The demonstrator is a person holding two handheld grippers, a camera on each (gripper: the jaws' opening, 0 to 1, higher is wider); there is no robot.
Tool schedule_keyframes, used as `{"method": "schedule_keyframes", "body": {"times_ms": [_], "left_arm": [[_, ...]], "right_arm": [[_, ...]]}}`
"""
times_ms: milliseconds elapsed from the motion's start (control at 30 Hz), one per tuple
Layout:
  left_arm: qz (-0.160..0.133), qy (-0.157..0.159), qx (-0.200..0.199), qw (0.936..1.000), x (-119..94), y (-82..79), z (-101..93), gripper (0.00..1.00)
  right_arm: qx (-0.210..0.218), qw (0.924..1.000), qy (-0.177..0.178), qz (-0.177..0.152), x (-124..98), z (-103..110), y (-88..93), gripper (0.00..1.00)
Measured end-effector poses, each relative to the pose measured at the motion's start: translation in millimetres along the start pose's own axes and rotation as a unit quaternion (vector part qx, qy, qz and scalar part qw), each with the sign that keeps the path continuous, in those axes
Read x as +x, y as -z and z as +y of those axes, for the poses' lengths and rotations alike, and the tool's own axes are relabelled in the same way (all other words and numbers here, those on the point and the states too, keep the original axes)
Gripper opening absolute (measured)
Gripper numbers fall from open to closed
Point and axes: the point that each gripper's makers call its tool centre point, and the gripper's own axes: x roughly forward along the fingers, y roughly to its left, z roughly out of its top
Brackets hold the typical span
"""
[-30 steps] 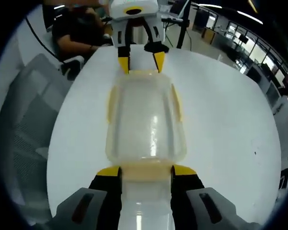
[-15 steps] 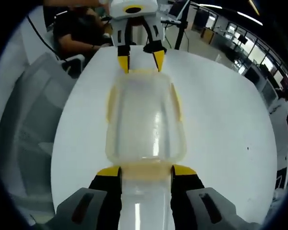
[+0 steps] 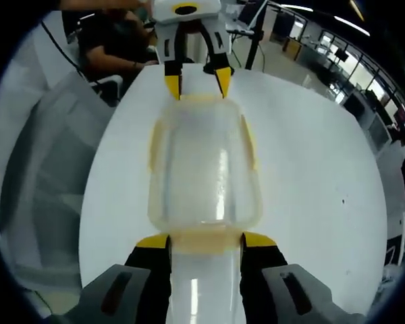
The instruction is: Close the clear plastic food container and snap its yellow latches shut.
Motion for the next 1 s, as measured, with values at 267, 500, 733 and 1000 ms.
{"method": "schedule_keyframes", "body": {"times_ms": [267, 500, 733, 1000], "left_arm": [[-0.007, 0.001, -0.003, 1.0, 1.8, -18.3, -5.7, 0.37], [-0.009, 0.0, -0.003, 1.0, 4.9, -30.5, -9.3, 0.37], [-0.009, -0.001, -0.004, 1.0, 8.2, -41.3, -13.7, 0.37], [-0.011, -0.003, -0.002, 0.9999, 11.1, -55.5, -14.6, 0.37]], "right_arm": [[-0.002, 1.0, -0.002, 0.007, -10.6, 3.3, 12.9, 0.38], [-0.001, 0.9999, -0.003, 0.014, -17.1, 6.8, 25.1, 0.38], [0.001, 0.9999, -0.002, 0.015, -24.1, 9.8, 34.2, 0.38], [0.003, 0.9998, -0.002, 0.018, -32.0, 9.7, 46.9, 0.38]]}}
